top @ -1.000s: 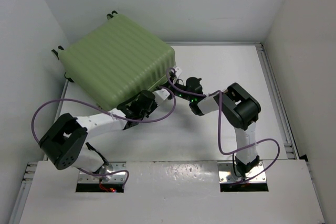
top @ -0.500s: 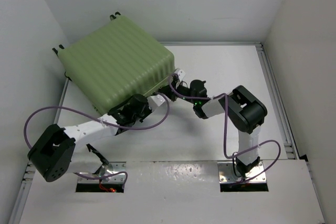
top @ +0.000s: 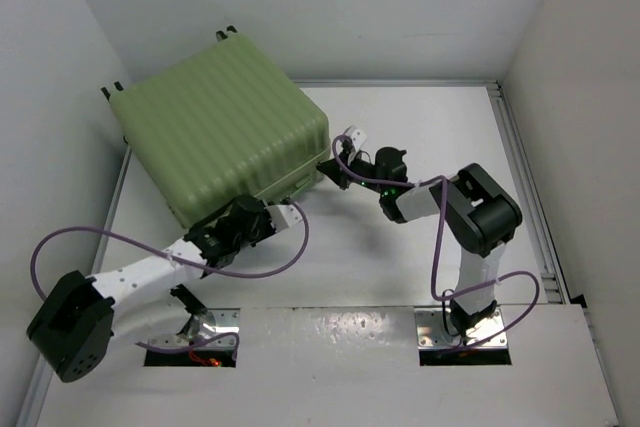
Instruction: Pack the luggage
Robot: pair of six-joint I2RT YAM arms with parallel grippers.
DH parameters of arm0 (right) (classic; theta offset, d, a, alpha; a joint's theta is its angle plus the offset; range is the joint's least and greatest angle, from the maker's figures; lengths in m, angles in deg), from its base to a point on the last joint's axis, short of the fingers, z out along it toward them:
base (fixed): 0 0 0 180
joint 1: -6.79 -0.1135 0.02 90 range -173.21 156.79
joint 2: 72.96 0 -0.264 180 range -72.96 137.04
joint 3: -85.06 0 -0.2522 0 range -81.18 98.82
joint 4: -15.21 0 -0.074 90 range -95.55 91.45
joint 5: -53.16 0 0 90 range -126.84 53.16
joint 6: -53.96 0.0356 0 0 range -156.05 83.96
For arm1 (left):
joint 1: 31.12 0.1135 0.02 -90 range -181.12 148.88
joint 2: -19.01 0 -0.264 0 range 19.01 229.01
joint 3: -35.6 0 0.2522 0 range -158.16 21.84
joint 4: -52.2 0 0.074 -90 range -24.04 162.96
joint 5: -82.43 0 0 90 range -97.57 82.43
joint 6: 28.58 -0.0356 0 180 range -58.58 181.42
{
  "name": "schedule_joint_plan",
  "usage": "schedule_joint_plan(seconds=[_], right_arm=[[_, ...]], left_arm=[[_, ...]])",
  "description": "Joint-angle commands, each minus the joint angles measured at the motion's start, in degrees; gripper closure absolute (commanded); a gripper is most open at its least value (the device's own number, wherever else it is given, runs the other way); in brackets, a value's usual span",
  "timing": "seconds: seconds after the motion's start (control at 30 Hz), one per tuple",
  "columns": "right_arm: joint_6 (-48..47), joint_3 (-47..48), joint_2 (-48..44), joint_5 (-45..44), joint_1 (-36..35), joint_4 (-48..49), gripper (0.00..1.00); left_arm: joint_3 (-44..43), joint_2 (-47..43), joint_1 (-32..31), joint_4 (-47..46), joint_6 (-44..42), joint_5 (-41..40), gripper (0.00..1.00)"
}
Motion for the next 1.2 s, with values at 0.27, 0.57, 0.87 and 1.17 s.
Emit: schedule_joint_plan(seconds=[0.27, 0.57, 0.87, 1.17], right_arm=[[-8.93, -0.82, 0.30, -5.50, 9.23, 5.88, 1.00], [-11.39, 3.74, 3.72, -4.70, 14.16, 5.44, 1.00], [-13.49, 9.45, 8.90, -4.35, 18.20, 6.67, 1.00], [-17.80, 22.46, 21.64, -13.05, 18.82, 13.08, 1.00]], left_arm=[[11.95, -19.24, 3.74, 16.59, -25.42, 4.32, 1.00], [9.25, -18.91, 9.91, 17.92, -24.67, 9.34, 1.00], [7.92, -15.03, 14.91, 17.92, -28.07, 12.24, 1.00], [7.92, -11.70, 19.31, 18.53, -31.51, 13.56, 1.00]])
